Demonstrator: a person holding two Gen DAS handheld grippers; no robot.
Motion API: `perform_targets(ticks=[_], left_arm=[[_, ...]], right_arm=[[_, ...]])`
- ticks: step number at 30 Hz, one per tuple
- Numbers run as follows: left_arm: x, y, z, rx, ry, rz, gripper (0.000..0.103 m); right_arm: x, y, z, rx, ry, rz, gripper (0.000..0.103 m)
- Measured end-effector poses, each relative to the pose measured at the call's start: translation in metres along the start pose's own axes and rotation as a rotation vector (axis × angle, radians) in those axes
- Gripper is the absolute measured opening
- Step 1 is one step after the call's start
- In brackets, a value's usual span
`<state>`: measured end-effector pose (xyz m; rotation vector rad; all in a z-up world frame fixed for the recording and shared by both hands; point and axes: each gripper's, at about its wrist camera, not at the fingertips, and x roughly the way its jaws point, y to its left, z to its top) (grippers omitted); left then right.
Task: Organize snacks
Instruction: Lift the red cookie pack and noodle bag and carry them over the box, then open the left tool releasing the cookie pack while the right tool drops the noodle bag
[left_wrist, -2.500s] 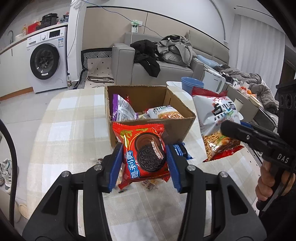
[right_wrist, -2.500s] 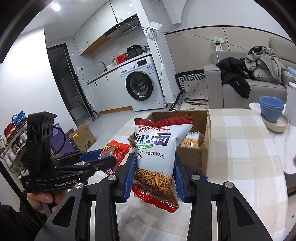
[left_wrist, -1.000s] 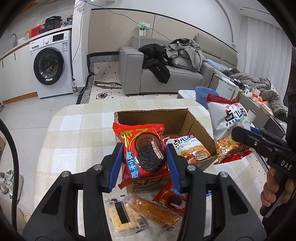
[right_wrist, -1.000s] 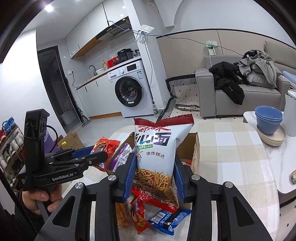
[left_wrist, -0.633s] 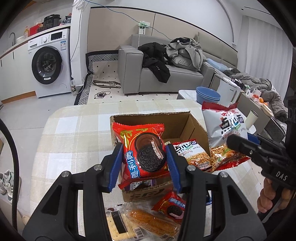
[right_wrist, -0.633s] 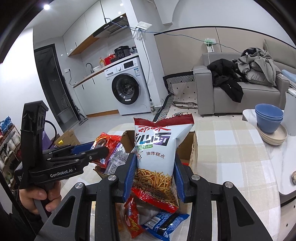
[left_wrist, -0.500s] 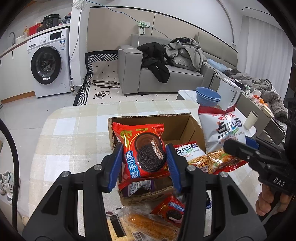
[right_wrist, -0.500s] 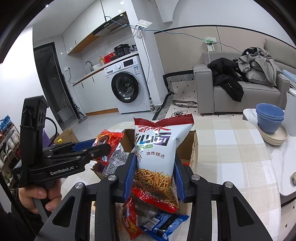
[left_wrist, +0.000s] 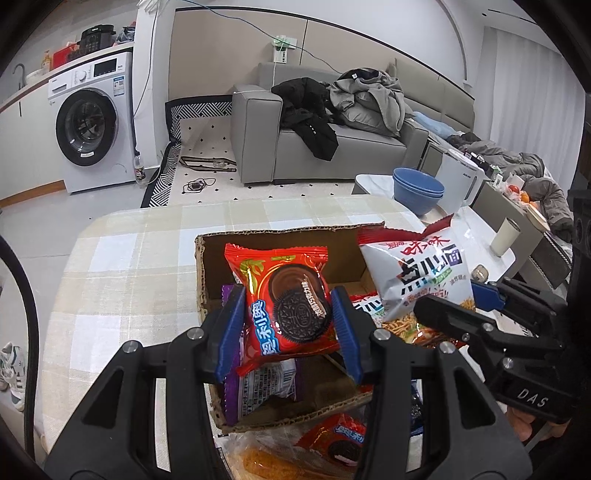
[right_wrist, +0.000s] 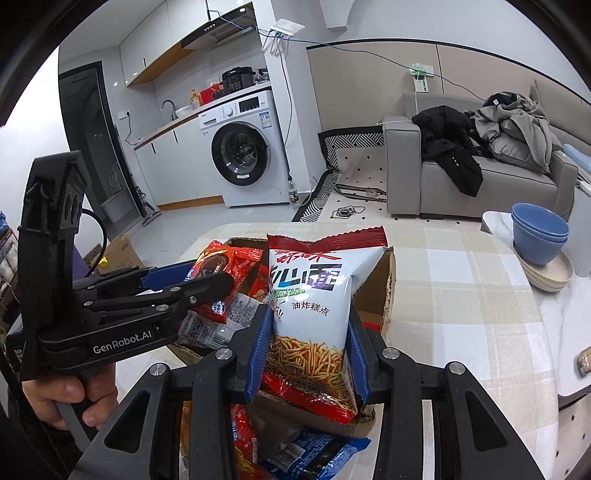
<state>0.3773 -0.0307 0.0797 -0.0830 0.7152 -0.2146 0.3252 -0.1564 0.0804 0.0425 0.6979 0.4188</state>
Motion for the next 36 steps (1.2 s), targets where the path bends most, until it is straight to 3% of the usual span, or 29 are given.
perform_targets(ticks=[15, 34, 36], left_arm=[[0.04, -0.009, 0.002, 0.033, 0.02, 0.033, 0.044], [0.034, -0.001, -0.007, 0.042, 0.04, 0.024, 0.044], [0.028, -0.001, -0.008, 0.038, 0.038, 0.021, 0.05]], right_arm=[[0.031, 0.003, 0.002, -0.028, 0.045, -0.061, 0.039], [0.02, 0.002, -0.001, -0.043, 0.041, -0.049, 0.039], [0.015, 0.001, -0.001, -0.044, 0.04, -0.048, 0.039]])
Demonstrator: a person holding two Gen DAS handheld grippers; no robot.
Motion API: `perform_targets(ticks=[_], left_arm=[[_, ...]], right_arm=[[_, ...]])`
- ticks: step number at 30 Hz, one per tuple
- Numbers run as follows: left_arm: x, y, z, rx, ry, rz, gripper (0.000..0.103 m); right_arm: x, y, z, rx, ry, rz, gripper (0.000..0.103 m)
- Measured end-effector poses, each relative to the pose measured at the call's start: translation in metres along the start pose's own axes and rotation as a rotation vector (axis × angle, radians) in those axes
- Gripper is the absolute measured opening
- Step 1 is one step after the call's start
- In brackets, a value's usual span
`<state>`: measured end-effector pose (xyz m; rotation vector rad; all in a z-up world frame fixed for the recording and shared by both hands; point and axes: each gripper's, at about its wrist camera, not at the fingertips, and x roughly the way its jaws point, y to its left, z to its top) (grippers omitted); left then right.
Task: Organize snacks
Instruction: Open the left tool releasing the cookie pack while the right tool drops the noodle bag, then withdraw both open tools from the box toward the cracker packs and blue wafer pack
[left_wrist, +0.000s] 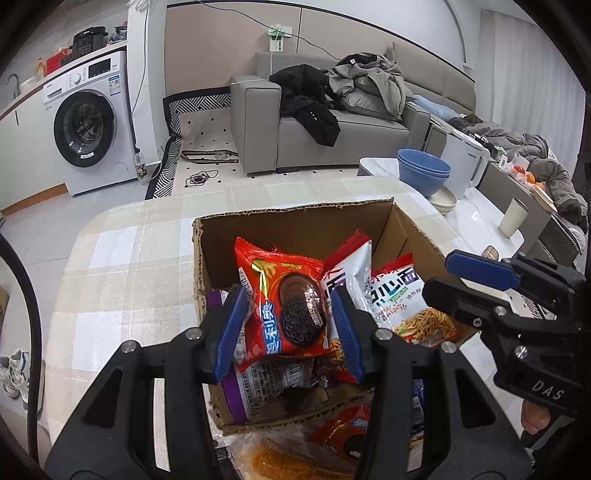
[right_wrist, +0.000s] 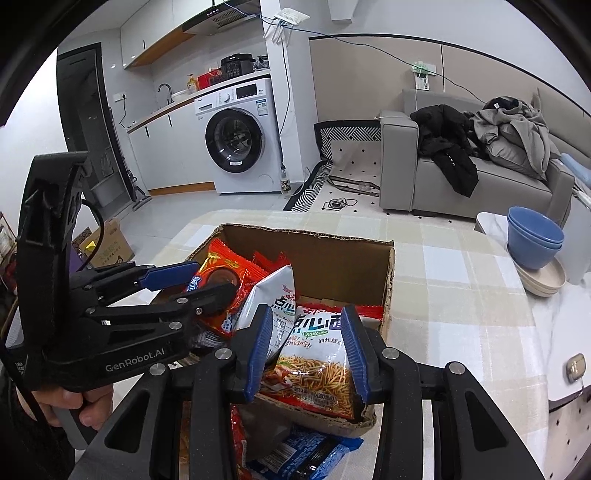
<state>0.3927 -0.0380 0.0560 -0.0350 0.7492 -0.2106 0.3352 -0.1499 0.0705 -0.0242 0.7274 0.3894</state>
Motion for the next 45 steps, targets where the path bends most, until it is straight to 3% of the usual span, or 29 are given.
perform_targets(ticks=[4, 6, 9, 12, 13, 27, 45], left_arm=[[-0.018, 0.0, 0.0, -0.021, -0.016, -0.013, 0.077], [-0.027, 0.002, -0.002, -0.03, -0.021, -0.009, 0.081], [-0.043, 0.006, -0.008, -0.04, -0.029, -0.005, 0.086], [-0.059, 0.012, -0.014, -0.052, -0.039, 0.008, 0.102], [-0.066, 0.014, -0.017, -0.057, -0.048, 0.011, 0.102], [-0.124, 0.037, -0.058, -0.098, -0.061, 0.046, 0.102], [-0.117, 0.058, -0.106, -0.158, 0.011, 0.094, 0.102]], right_arm=[[-0.009, -0.005, -0.003, 0.011, -0.007, 0.0, 0.052], [-0.015, -0.007, -0.007, 0.017, -0.015, -0.003, 0.059], [-0.025, -0.01, -0.012, 0.04, -0.023, 0.022, 0.085], [-0.036, -0.013, -0.018, 0.062, -0.033, 0.033, 0.095], [-0.039, -0.013, -0.019, 0.062, -0.035, 0.029, 0.1], [-0.066, -0.014, -0.046, 0.101, -0.029, 0.025, 0.103], [-0.057, -0.021, -0.079, 0.145, 0.049, 0.024, 0.103]])
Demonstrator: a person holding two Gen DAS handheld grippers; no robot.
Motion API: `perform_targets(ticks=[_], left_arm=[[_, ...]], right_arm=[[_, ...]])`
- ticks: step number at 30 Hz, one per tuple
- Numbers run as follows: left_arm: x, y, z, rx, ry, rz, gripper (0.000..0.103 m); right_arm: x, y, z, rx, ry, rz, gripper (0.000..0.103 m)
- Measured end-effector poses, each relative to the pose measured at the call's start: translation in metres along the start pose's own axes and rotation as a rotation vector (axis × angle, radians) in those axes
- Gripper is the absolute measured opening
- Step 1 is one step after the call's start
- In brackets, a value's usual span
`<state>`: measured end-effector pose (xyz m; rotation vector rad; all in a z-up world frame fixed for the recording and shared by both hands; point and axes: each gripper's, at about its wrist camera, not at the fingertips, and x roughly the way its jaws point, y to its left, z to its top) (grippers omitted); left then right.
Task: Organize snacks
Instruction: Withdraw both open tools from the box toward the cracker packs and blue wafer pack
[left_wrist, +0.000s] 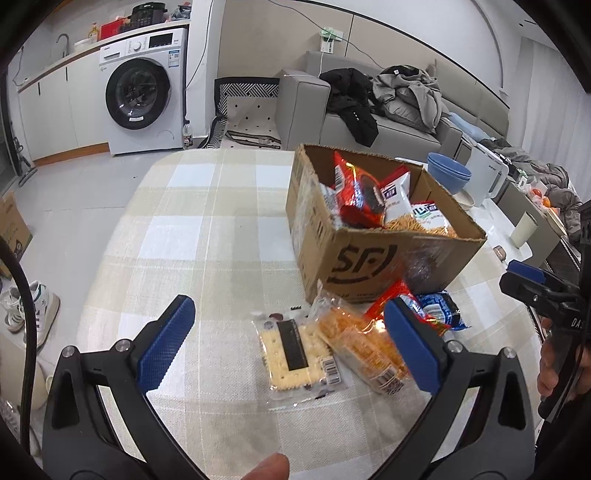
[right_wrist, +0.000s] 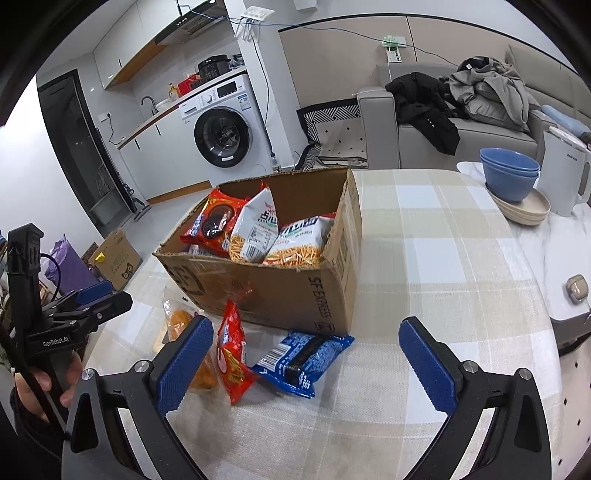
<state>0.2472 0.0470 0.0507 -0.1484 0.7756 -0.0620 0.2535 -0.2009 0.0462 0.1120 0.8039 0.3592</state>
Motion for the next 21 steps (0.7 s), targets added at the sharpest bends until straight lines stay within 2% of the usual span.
perform_targets(ticks=[21], left_arm=[[0.045, 0.017, -0.036, -0.02, 0.106, 0.038, 0.102]], right_arm=[[0.04, -0.008, -0.025, -0.001, 0.127, -0.041, 0.103]])
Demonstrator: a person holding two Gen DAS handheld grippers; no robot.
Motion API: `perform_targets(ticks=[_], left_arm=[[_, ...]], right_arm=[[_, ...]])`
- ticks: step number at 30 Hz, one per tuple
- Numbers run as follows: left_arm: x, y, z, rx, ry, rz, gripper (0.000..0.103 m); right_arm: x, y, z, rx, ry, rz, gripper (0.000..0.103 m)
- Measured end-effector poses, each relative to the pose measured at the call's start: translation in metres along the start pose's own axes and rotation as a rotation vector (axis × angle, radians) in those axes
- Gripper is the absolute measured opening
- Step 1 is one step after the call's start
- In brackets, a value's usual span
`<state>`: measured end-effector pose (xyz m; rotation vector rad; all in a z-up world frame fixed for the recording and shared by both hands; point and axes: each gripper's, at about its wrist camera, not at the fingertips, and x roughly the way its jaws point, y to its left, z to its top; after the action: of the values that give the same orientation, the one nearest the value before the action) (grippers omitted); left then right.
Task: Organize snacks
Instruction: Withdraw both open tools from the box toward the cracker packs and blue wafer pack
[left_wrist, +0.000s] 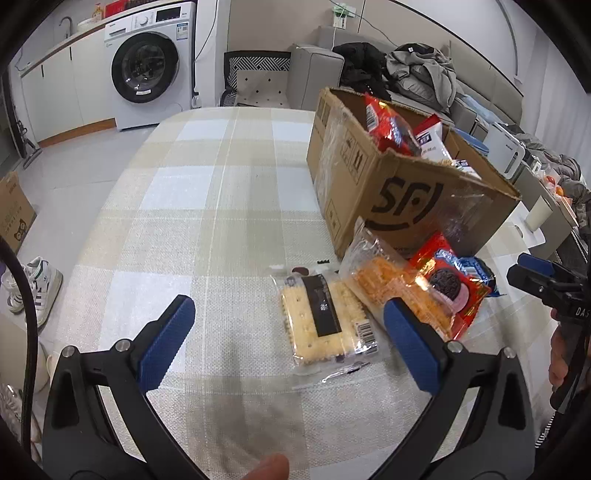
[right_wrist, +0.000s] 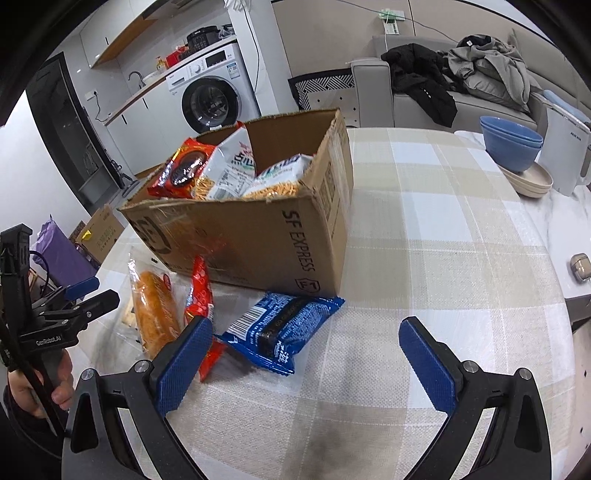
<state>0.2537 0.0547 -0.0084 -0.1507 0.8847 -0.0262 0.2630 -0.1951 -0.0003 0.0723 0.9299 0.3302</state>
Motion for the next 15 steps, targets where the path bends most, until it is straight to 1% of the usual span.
perform_targets(ticks=[7, 15], left_arm=[[0.018, 0.005, -0.007, -0.005, 0.035, 0.003, 0.102], [0.036, 0.009, -0.01, -0.013, 0.057, -0.001, 0.102]], right_arm=[[0.019, -0.005, -0.004, 0.013, 0.056, -0.026, 0.103], [0.027, -0.015, -0.009, 0.02, 0.094, -0.077, 0.103]])
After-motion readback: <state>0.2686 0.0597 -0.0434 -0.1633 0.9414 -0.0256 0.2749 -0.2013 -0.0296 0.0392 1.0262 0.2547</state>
